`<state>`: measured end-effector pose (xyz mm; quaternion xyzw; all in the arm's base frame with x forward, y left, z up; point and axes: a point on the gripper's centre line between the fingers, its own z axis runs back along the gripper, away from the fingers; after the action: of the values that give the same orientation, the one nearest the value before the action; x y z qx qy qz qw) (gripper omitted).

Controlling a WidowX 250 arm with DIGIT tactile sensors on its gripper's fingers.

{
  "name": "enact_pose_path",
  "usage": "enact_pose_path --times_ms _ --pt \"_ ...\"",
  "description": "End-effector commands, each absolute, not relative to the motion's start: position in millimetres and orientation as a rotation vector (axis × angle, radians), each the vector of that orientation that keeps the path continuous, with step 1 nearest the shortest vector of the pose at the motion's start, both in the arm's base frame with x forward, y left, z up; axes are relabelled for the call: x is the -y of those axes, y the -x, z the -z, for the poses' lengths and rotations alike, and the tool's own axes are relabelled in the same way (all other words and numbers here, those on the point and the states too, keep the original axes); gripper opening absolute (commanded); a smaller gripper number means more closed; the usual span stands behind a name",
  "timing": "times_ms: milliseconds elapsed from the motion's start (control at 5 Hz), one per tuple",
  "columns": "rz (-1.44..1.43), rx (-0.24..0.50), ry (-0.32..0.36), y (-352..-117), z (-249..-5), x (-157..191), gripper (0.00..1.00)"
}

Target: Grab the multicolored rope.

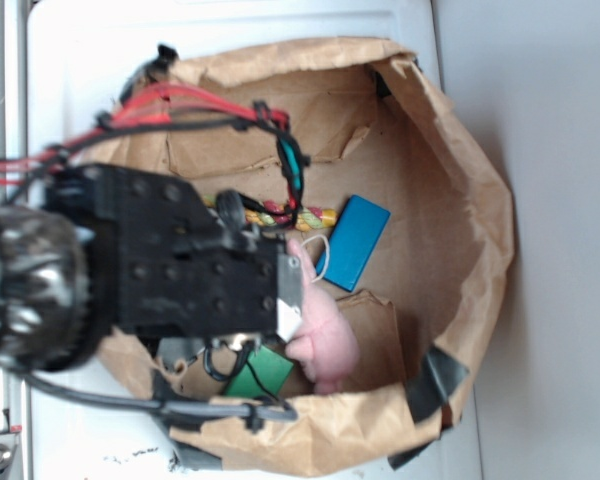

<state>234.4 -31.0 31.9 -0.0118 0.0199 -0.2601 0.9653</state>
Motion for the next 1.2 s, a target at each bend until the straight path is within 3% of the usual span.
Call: enact_pose_path --times_ms 0,600,1000 --pt "0.421 -0.024 -0.012 -228.5 -36.4 34.5 1.00" --pt "0.288 0.020 -0.037 -232.8 -32.9 36.8 1.00" --pt "0.204 0.001 0.001 -231.6 -33.2 43.6 1.00"
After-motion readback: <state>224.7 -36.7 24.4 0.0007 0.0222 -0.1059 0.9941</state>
